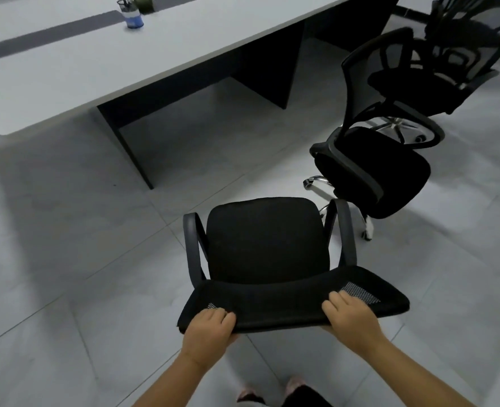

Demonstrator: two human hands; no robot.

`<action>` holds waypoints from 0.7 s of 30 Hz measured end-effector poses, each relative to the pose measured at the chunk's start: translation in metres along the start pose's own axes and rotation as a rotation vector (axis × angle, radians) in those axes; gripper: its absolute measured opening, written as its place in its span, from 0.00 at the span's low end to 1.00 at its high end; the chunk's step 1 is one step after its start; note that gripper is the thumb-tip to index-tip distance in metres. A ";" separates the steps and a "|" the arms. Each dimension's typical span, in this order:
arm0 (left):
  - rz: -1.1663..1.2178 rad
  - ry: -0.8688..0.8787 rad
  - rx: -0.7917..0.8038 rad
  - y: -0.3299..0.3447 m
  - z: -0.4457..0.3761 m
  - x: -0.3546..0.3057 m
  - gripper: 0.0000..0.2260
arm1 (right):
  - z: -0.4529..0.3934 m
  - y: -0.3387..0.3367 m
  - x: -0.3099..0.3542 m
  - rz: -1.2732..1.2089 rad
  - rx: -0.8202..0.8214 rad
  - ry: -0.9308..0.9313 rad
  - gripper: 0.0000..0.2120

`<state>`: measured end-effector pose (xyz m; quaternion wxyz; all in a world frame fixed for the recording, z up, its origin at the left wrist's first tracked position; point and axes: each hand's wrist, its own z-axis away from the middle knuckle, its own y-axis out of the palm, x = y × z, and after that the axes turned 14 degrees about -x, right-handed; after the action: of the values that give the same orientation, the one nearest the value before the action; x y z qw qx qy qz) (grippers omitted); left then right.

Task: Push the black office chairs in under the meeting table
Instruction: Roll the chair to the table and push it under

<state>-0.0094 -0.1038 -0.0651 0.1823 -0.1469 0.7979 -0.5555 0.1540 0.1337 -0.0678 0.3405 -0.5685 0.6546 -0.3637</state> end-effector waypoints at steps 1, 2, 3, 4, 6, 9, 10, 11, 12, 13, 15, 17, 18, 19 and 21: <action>0.014 -0.019 0.018 0.001 -0.004 0.001 0.17 | -0.004 0.002 -0.005 0.006 -0.038 -0.027 0.16; 0.022 -0.036 0.001 0.004 -0.010 0.001 0.17 | -0.009 0.005 -0.011 0.002 -0.063 -0.041 0.13; 0.028 -0.046 -0.021 0.008 -0.018 0.001 0.18 | -0.014 0.010 -0.018 -0.010 -0.070 -0.044 0.12; 0.036 -0.045 -0.054 0.011 -0.027 0.002 0.18 | -0.020 0.015 -0.026 -0.016 -0.066 -0.048 0.14; 0.064 -0.045 -0.117 0.022 -0.046 0.008 0.19 | -0.037 0.023 -0.043 -0.016 -0.035 -0.056 0.21; 0.063 -0.099 -0.127 0.039 -0.075 0.017 0.28 | -0.065 0.042 -0.073 -0.024 -0.020 -0.074 0.25; 0.056 -0.121 -0.130 0.046 -0.084 0.019 0.31 | -0.074 0.051 -0.084 -0.041 -0.016 -0.095 0.25; 0.039 -0.144 -0.150 0.051 -0.093 0.021 0.32 | -0.085 0.060 -0.094 -0.058 -0.014 -0.118 0.23; 0.010 -0.157 -0.167 0.054 -0.103 0.025 0.32 | -0.096 0.068 -0.101 -0.070 -0.010 -0.135 0.21; -0.030 -0.161 -0.196 0.057 -0.113 0.031 0.28 | -0.109 0.075 -0.108 -0.083 0.001 -0.149 0.19; -0.091 -0.174 -0.225 0.063 -0.129 0.040 0.13 | -0.130 0.089 -0.122 -0.100 0.026 -0.184 0.18; -0.114 -0.222 -0.195 0.069 -0.146 0.046 0.20 | -0.150 0.106 -0.139 -0.126 -0.002 -0.226 0.19; -0.135 -0.238 -0.193 0.072 -0.153 0.048 0.21 | -0.160 0.114 -0.147 -0.141 -0.023 -0.241 0.20; -0.147 -0.247 -0.189 0.074 -0.161 0.051 0.17 | -0.172 0.122 -0.154 -0.157 -0.040 -0.253 0.21; -0.166 -0.249 -0.199 0.075 -0.177 0.057 0.12 | -0.196 0.138 -0.164 -0.193 -0.049 -0.256 0.26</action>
<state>-0.1431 0.0436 -0.0866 0.2178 -0.2975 0.8052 -0.4645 -0.0629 0.3261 -0.0825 0.3703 -0.6788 0.5569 -0.3032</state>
